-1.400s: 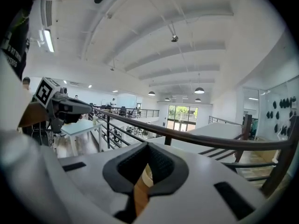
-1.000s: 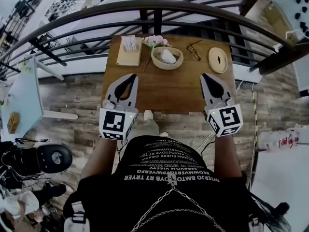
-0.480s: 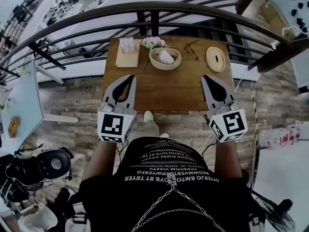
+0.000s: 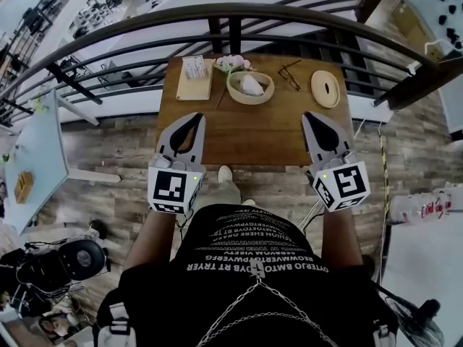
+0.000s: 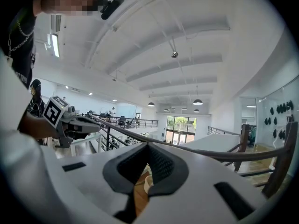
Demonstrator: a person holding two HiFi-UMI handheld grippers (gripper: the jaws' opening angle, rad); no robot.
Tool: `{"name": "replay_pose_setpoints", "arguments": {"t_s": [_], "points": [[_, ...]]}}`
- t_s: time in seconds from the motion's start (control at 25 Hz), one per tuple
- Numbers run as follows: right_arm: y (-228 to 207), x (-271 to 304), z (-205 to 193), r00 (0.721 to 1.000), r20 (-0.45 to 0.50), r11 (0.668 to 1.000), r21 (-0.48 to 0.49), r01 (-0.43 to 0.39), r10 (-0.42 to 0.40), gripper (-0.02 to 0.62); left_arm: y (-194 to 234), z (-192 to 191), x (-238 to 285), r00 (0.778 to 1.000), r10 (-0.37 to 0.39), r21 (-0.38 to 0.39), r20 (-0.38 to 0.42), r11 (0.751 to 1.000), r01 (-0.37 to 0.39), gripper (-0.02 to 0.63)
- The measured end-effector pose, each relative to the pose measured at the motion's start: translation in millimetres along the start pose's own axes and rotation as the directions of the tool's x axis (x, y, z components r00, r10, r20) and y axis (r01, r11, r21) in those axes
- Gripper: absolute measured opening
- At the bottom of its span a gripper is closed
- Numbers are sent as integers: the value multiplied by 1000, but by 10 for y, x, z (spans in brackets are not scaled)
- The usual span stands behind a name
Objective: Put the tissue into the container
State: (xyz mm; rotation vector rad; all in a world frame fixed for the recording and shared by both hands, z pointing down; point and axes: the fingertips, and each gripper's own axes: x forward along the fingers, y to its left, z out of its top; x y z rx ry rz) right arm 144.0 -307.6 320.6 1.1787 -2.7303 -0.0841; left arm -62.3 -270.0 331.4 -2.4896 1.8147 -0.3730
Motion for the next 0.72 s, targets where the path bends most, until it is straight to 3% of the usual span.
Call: {"name": "replay_pose_setpoints", "arguments": {"t_s": [0.72], "points": [[69,29,-121,1000,-13,1000,24,4,-4,14,38,-57,-37,1000,-8,6,-8,1000,8,25]]}}
